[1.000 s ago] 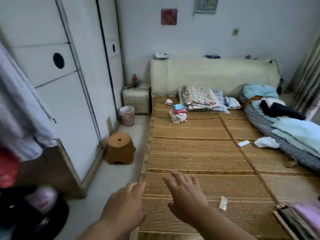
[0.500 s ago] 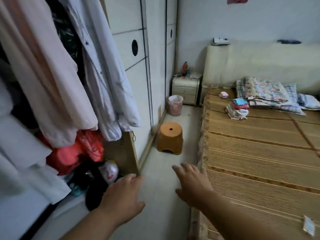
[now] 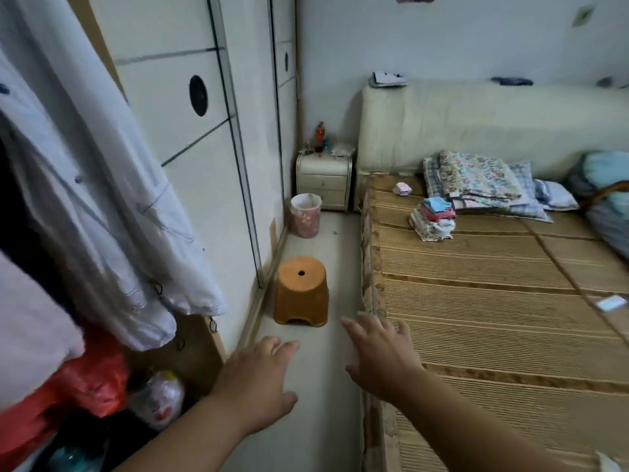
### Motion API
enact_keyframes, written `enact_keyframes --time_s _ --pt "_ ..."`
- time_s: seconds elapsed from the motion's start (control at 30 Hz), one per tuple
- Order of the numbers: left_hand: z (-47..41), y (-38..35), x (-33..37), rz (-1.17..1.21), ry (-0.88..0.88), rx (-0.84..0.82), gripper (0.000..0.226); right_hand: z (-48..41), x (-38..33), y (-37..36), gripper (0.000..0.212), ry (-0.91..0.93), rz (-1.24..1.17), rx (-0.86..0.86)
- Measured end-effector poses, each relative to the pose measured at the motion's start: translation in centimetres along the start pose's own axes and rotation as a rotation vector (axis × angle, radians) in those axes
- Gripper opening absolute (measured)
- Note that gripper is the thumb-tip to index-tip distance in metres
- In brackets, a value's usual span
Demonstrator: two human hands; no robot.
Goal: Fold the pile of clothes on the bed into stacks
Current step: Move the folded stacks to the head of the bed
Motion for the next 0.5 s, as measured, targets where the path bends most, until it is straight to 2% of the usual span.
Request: enact_keyframes --time_s 0.23,0.5 --pt "-16.1 5.2 1.7 0.002 -0.138 0.02 0.079 -11.4 7.7 3.1 0.078 -0.147 -0.032 -0.014" --pt "-31.9 9.0 2.4 -0.005 -0.316 -0.007 0.077 -21.4 12.5 3.7 0.075 -0.282 -0.065 -0.043"
Point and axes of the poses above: each hand's wrist, its own z-axis away from the middle knuckle, its own y-axis out of the back of the hand, x = y × z, the point moved 2 cm from there along -z, towards the middle knuckle, and after that the axes turned 3 degrees about -y, right-handed, at the moved point
